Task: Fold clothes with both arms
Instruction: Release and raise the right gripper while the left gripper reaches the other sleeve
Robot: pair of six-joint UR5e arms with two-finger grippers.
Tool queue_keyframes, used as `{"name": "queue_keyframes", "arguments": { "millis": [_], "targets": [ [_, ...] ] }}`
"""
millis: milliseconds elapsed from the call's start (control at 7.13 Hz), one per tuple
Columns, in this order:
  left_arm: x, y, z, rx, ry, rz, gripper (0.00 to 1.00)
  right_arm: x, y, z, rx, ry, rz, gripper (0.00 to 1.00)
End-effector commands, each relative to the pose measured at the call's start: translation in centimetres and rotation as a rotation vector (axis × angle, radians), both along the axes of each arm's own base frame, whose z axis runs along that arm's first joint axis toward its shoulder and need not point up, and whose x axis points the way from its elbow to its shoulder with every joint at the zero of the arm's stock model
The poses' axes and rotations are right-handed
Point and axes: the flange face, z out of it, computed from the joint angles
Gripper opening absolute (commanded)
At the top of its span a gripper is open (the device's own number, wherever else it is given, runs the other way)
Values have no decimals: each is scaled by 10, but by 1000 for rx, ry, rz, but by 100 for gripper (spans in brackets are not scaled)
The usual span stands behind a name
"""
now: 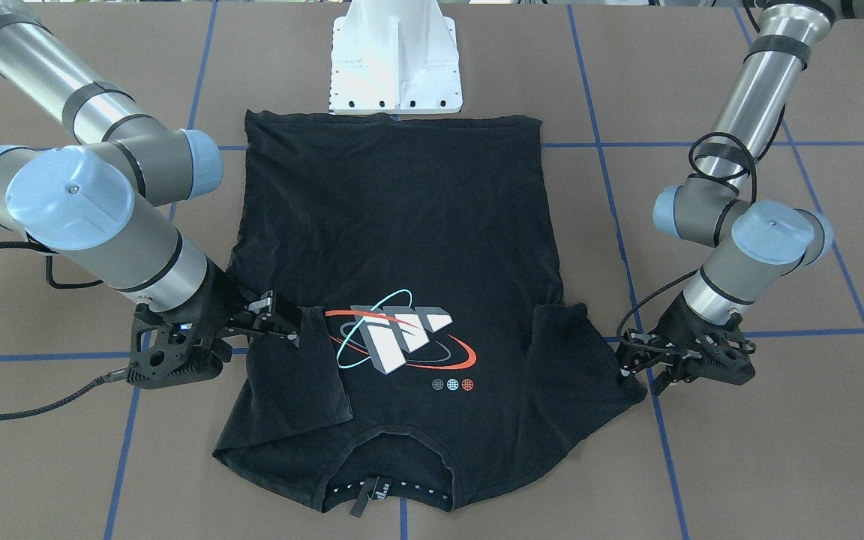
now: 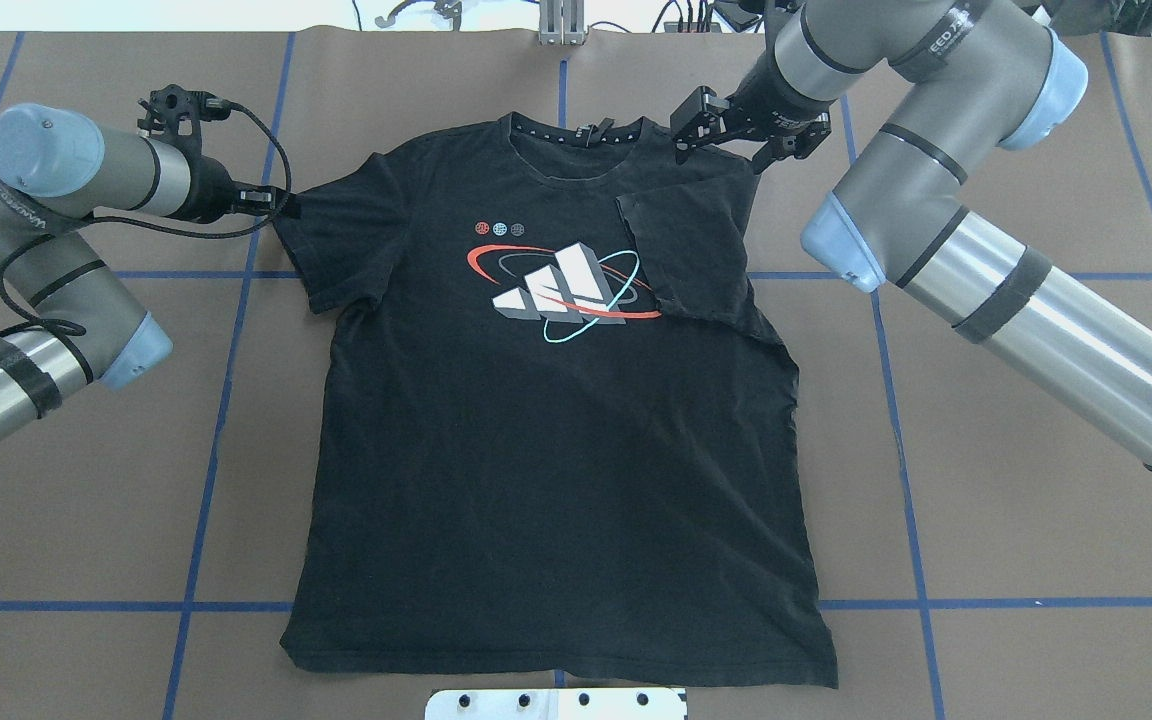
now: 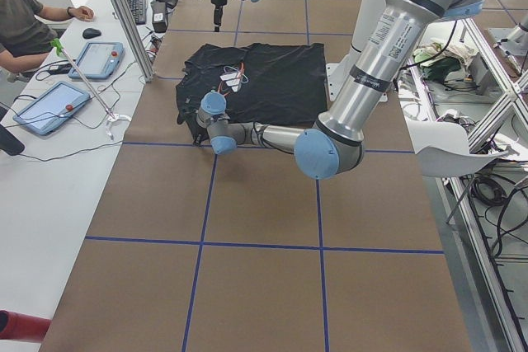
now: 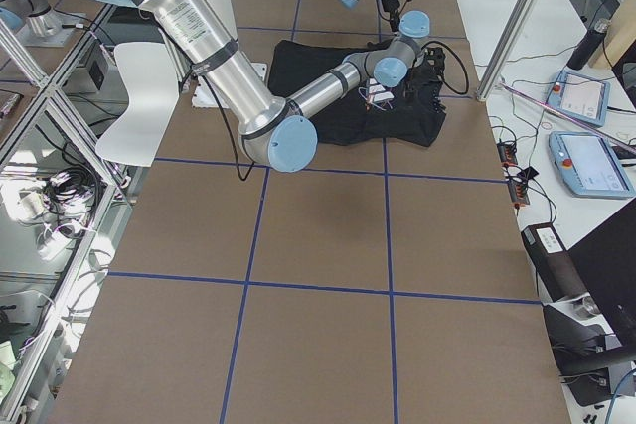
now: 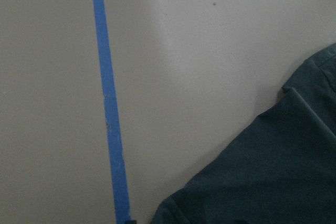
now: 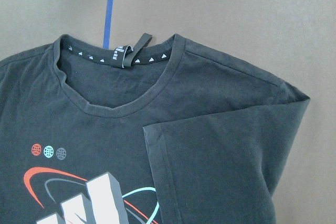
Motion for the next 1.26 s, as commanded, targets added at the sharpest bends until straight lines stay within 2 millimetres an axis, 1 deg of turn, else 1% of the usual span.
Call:
{"name": "queue_keyframes", "arguments": {
  "millis": [0, 140, 421, 561, 701, 841, 981, 1121],
  "targets": [
    [4, -7, 3, -8, -13, -9, 63, 5, 13, -5, -2, -9, -14, 100],
    [5, -10, 1, -4, -17, -20, 63, 6, 16, -5, -6, -17, -25, 100],
    [6, -11, 2, -7, -19, -20, 56, 19, 34, 6, -5, -22, -30, 100],
    [6, -11, 3, -8, -20, -20, 51, 20, 37, 6, -13, -26, -41, 100],
    [6, -11, 2, -7, -21, -21, 39, 22, 39, 4, -17, -24, -42, 100],
    [6, -11, 2, -9, -20, -21, 14, 25, 42, -1, -23, -20, -40, 100],
    [7, -11, -4, -4, -11, -21, 0, 29, 46, -8, -33, -14, -40, 100],
    [7, -11, -6, -4, -9, -20, 0, 33, 52, -6, -42, -7, -41, 100]
  ]
}}
